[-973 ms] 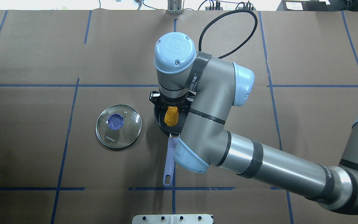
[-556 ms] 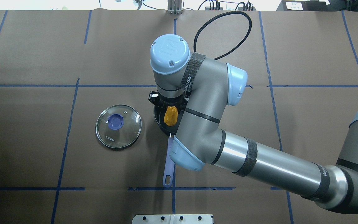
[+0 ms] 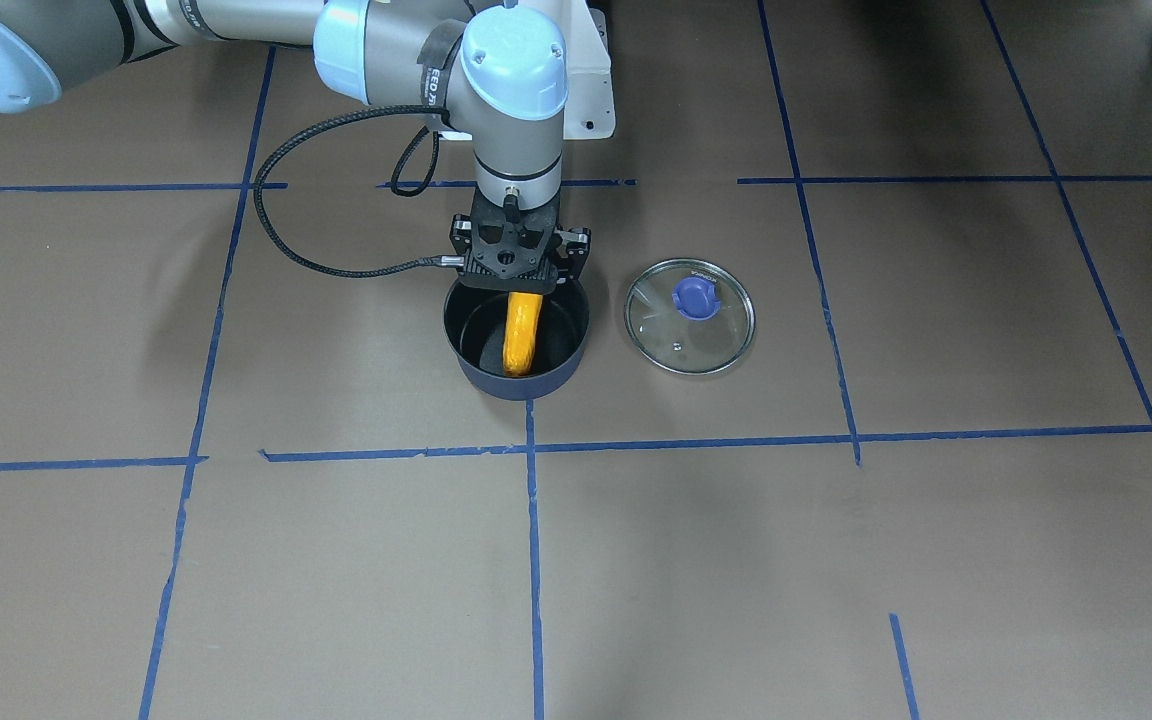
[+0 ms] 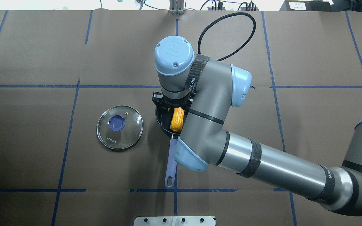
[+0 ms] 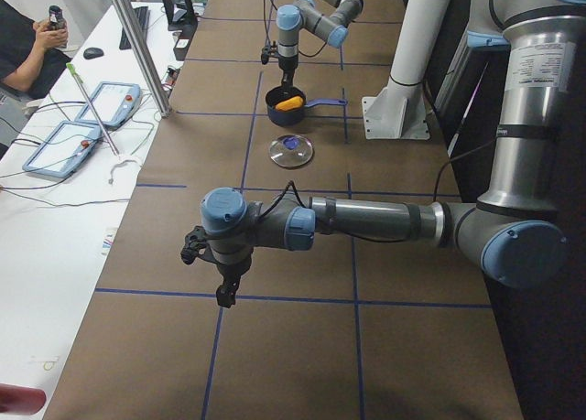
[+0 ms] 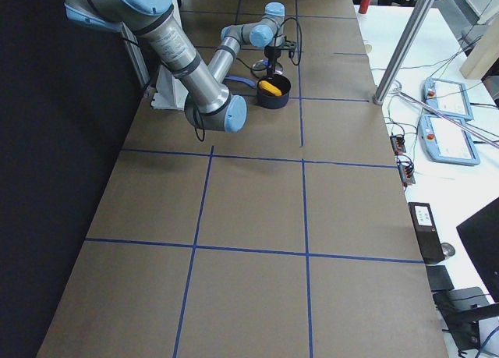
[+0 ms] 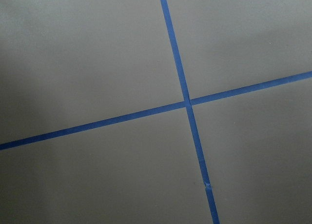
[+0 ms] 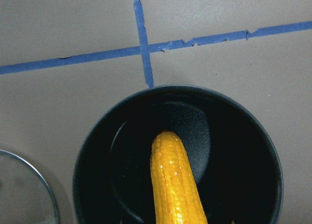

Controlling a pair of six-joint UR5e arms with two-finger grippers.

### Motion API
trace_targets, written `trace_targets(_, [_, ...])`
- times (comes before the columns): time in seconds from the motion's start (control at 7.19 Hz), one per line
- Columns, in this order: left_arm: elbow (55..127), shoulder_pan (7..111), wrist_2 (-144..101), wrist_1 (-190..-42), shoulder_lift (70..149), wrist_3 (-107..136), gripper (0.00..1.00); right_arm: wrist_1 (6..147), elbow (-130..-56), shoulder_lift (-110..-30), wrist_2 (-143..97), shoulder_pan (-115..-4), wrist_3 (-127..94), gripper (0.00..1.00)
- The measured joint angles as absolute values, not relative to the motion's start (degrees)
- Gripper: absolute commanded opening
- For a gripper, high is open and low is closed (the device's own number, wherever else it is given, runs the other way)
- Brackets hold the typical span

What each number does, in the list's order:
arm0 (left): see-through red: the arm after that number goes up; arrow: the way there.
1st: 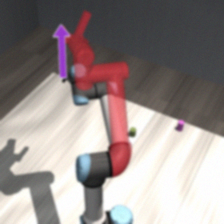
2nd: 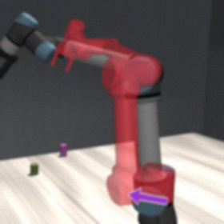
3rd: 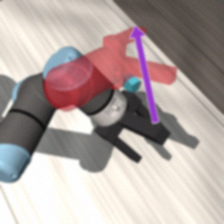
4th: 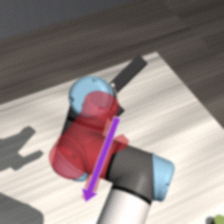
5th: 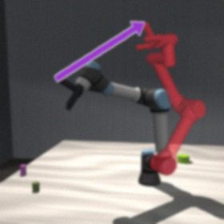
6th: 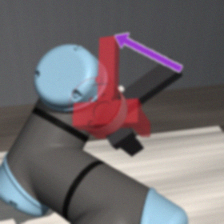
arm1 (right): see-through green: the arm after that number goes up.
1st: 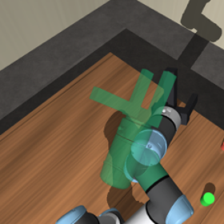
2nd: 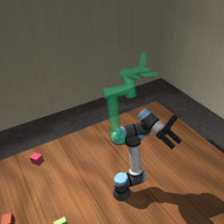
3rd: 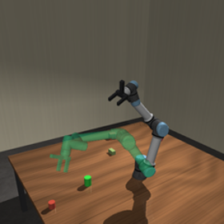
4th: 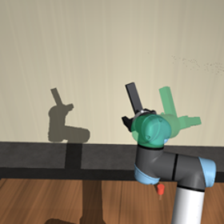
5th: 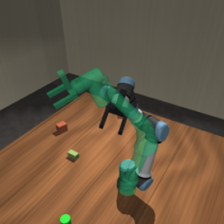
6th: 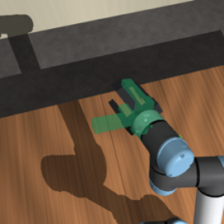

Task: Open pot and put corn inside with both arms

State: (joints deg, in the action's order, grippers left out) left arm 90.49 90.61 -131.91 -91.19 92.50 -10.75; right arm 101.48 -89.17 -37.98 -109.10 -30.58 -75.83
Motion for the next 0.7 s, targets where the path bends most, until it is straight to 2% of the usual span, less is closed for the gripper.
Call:
trace_targets(0.42, [90.4,90.6,-131.8,-91.1,92.5,-10.7,1.00,101.6,-90.5,-38.6,-109.9,-32.7,-75.7,0.99])
trace_targets(0.7, [90.0,90.6,-131.8,-91.3,92.5,-10.7,1.00,101.6,-97.2,-44.2,-113.1,-38.8,-71.5,0.99])
